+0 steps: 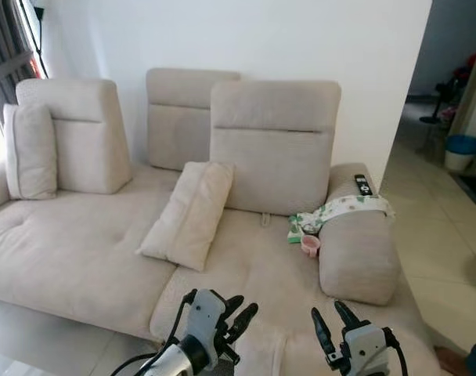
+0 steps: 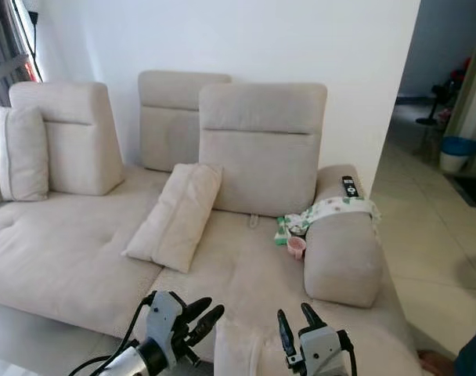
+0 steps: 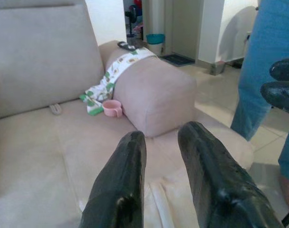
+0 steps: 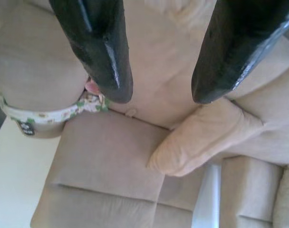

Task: Move the pillow to the sofa from floor

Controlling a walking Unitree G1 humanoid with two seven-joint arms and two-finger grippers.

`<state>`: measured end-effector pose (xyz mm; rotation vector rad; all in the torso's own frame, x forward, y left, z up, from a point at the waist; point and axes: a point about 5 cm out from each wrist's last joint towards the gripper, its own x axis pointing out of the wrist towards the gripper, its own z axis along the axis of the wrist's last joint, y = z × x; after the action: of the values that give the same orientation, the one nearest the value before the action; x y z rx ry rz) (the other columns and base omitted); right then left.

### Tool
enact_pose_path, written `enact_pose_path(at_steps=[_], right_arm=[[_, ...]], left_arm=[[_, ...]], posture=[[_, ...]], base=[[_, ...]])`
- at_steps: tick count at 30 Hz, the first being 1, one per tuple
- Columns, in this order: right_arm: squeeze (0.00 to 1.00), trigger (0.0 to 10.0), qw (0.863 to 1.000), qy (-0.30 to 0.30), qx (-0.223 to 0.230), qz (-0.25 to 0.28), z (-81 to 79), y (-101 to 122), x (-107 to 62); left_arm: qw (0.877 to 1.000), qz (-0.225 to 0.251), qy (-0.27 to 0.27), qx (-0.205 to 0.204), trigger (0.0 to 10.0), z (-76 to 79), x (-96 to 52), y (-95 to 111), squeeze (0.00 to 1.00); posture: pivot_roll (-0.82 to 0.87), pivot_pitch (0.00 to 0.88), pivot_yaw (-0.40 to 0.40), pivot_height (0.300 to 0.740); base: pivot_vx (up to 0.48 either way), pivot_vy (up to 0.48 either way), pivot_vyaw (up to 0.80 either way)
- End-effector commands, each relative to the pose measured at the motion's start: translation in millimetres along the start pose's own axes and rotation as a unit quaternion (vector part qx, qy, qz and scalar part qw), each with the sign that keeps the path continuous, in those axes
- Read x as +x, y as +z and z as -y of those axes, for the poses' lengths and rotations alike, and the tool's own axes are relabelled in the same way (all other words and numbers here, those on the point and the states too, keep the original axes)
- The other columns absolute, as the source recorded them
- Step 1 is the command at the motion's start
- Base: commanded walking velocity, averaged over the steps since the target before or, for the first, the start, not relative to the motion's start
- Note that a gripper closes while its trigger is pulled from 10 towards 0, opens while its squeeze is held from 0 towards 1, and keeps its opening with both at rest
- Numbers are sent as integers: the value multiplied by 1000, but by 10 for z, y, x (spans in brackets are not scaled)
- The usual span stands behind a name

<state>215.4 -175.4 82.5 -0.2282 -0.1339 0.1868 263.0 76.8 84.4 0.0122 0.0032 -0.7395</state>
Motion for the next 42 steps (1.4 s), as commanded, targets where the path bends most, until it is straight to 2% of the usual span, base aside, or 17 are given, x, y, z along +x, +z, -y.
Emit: enact_pose_path(at_steps=[1, 7, 14, 16, 19, 20, 22, 24, 25, 26, 28, 29, 31, 32, 36, 40, 42], right_arm=[[0, 10000, 1000, -1, 0, -2, -5, -14, -8], [0, 10000, 1000, 0, 0, -4, 4, -29, -25], [0, 10000, 1000, -1, 2, -12, 35, -69, -57], [0, 10000, 1000, -2, 6, -16, 63, -94, -83], [0, 10000, 999, 26, 2, -36, 112, -154, -141], [0, 10000, 999, 26, 2, -36, 112, -154, -141], [0, 10000, 996, 64, 1, -56, 141, -205, -171], [0, 10000, 996, 64, 1, -56, 141, -205, -171], [0, 10000, 993, 93, -6, -70, 177, -230, -190], [0, 10000, 993, 93, -6, -70, 177, -230, -190], [0, 10000, 981, 158, -29, -107, 337, -283, -258], [0, 10000, 981, 158, -29, -107, 337, -283, -258], [0, 10000, 967, 200, -80, -136, 494, -334, -295], [0, 10000, 967, 200, -80, -136, 494, -334, -295], [0, 10000, 954, 229, -125, -148, 556, -343, -246], [0, 10000, 952, 229, -140, -151, 607, -331, -214], [0, 10000, 944, 215, -192, -163, 785, -336, -148]], left_arm=[[1000, -9, -3, 16, 10000, -16, -2, -20, 0], [1000, -8, -4, 16, 10000, -14, -1, -22, 0], [1000, -8, -5, 19, 10000, -11, -4, -22, 0], [999, -8, -10, 35, 10000, -3, 1, -6, 0], [994, -9, -24, 106, 10000, -2, 48, 78, 0], [994, -9, -24, 106, 10000, -2, 48, 78, 0], [987, -5, -41, 152, 10000, 2, 89, 150, 0], [987, -5, -41, 152, 10000, 2, 89, 150, 0], [983, -2, -53, 174, 10000, 10, 110, 188, 0], [983, -2, -53, 174, 10000, 10, 110, 188, 0], [975, -1, -79, 206, 10000, 43, 138, 231, 0], [975, -1, -79, 206, 10000, 43, 138, 231, 0], [972, -9, -93, 214, 10000, 68, 136, 203, 0], [972, -9, -93, 214, 10000, 68, 136, 203, 0], [970, -18, -98, 220, 10000, 74, 117, 179, 0], [969, -21, -98, 225, 10000, 69, 106, 181, 0], [967, -27, -98, 235, 10000, 64, 78, 182, 0]], posture=[[112, 0, 69, 595], [110, 0, 67, 575], [111, 0, 67, 575], [113, 0, 67, 565], [117, 0, 71, 565], [117, 0, 71, 565], [118, 0, 73, 565], [118, 0, 73, 565], [116, 0, 79, 565], [116, 0, 79, 565], [105, 0, 87, 565], [105, 0, 87, 565], [97, 0, 93, 565], [97, 0, 93, 565], [106, 3, 104, 565], [117, 18, 109, 565], [133, 42, 118, 565]], base=[[0, 0, 0], [0, 0, 0], [0, 0, 0], [0, 0, 0], [0, 0, 0], [0, 0, 0], [0, 0, 0], [0, 0, 0], [0, 0, 0], [0, 0, 0], [0, 0, 0], [0, 0, 0], [0, 0, 0], [0, 0, 0], [0, 0, 0], [0, 0, 0], [0, 0, 0]])
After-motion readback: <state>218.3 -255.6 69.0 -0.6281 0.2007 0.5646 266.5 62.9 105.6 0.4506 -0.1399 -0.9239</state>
